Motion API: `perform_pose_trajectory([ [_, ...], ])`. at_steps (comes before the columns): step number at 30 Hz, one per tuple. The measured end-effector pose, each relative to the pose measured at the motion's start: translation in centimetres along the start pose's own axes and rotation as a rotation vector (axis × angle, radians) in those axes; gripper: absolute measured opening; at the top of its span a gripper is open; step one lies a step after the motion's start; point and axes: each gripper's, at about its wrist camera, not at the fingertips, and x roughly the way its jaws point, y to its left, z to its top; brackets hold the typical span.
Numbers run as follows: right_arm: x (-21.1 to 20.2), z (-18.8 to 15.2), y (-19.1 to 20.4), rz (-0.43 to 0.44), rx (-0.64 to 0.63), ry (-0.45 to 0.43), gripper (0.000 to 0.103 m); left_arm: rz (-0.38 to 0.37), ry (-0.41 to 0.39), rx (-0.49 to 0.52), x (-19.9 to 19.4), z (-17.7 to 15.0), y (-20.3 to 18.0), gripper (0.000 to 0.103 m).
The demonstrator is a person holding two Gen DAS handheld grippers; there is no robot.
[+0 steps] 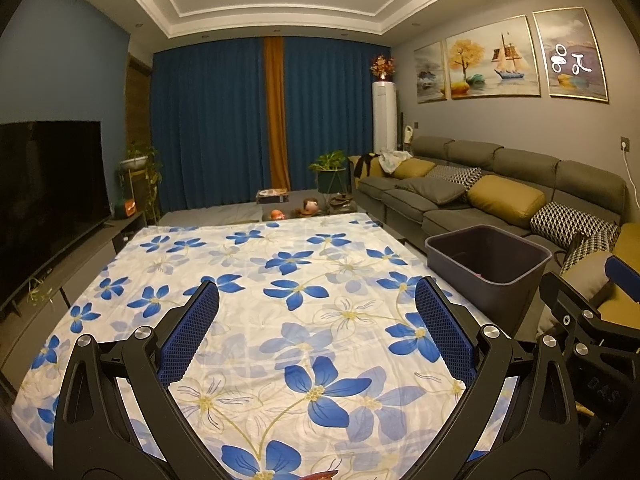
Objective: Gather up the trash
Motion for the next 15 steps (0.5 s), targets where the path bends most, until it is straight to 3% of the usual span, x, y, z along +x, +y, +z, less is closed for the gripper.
perform_pose_trajectory([
  [4,-0.02,0.00,-0.01,0.000,0.001,0.001,0.098,0.001,-0.006,0.015,-0.01,-0.03,-0.17,0.091],
  [15,-0.25,0.10,0.04,0.001,0.002,-0.005,0.098,0.011,-0.005,0.012,0.03,0.00,0.14,0.092],
])
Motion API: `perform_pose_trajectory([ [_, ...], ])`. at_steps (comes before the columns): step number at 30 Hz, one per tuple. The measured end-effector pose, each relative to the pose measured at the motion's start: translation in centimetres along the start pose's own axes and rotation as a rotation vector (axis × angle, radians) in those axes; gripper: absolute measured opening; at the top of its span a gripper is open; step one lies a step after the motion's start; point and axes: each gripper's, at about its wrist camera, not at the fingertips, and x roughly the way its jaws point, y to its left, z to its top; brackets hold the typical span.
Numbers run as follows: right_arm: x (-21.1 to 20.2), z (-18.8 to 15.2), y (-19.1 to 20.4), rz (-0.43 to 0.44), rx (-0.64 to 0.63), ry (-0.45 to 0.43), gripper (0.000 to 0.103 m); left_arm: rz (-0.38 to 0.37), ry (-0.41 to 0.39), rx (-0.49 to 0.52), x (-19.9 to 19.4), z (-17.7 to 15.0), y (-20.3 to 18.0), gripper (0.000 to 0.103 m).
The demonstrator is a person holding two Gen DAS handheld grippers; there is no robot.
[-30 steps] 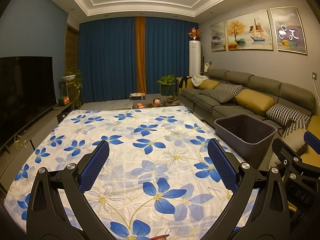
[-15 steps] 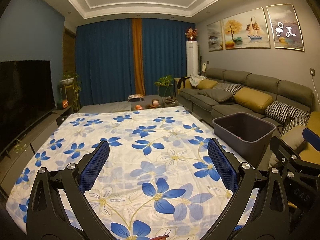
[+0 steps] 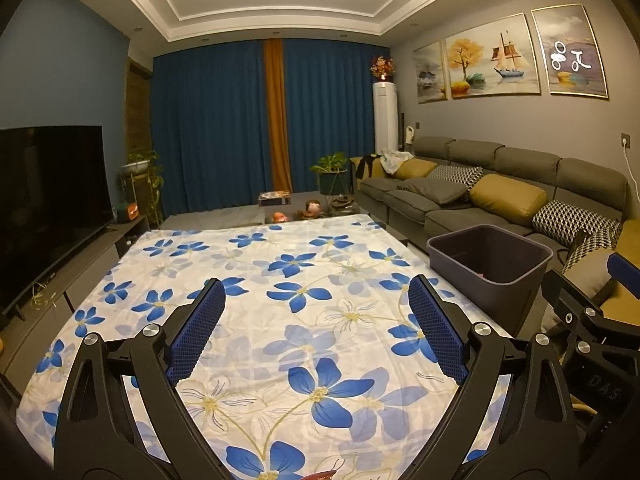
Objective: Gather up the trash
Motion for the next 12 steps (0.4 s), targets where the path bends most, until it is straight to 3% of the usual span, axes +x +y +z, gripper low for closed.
perform_pose_trajectory([
  [12,-0.06,0.03,0.01,0.000,0.002,0.000,0.098,0.026,0.021,-0.031,0.02,-0.06,0.65,0.097],
])
